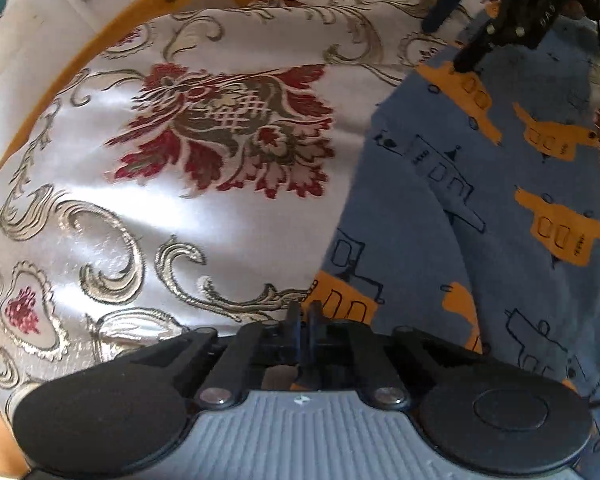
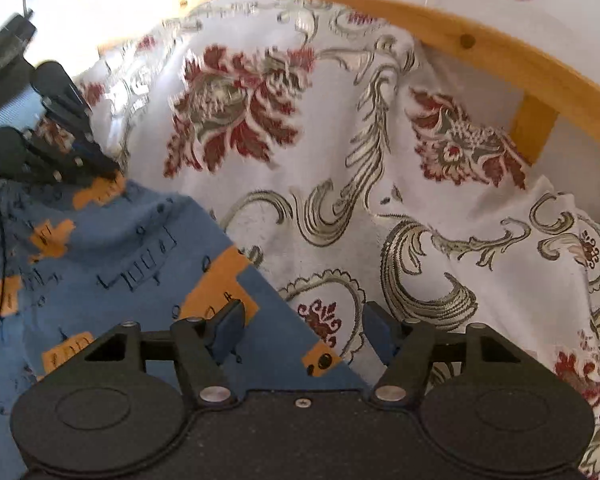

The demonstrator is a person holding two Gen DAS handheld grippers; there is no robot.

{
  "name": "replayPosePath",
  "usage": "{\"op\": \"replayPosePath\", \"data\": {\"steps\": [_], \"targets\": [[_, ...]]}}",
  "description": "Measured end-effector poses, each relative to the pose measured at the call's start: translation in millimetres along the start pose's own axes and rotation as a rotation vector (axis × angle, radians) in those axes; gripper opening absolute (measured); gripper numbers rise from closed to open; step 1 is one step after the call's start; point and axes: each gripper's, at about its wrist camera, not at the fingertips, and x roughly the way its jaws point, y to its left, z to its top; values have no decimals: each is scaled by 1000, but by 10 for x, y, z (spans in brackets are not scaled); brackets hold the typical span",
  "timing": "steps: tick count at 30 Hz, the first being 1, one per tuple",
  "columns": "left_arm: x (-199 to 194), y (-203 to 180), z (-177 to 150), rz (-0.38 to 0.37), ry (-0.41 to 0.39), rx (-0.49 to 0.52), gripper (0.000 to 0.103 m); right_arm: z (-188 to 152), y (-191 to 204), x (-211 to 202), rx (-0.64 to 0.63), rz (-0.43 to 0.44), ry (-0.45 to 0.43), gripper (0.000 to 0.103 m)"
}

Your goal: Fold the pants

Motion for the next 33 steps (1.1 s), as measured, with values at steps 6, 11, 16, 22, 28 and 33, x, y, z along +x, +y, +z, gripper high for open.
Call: {"op": "replayPosePath", "data": {"steps": [6, 11, 16, 22, 28, 33], "targets": [[-94, -30, 23, 100, -33, -29, 1, -66, 83, 58, -5, -2, 37, 7], [-173, -86, 14, 172, -67, -49, 1, -108, 28, -90, 37, -44, -1, 65], [-199, -151, 7, 250, -98, -60, 1, -114, -20, -78, 26, -26, 43, 63], [-225, -250, -62, 295, -124, -50, 1, -124, 50, 132, -49, -73, 98, 55], [-271, -274, -110, 305, -149, -41, 1, -155, 208, 153, -121, -82, 119, 21], [-329, -286, -128, 316, -163, -36, 1, -258, 456, -75, -144, -194, 44, 2]]}}
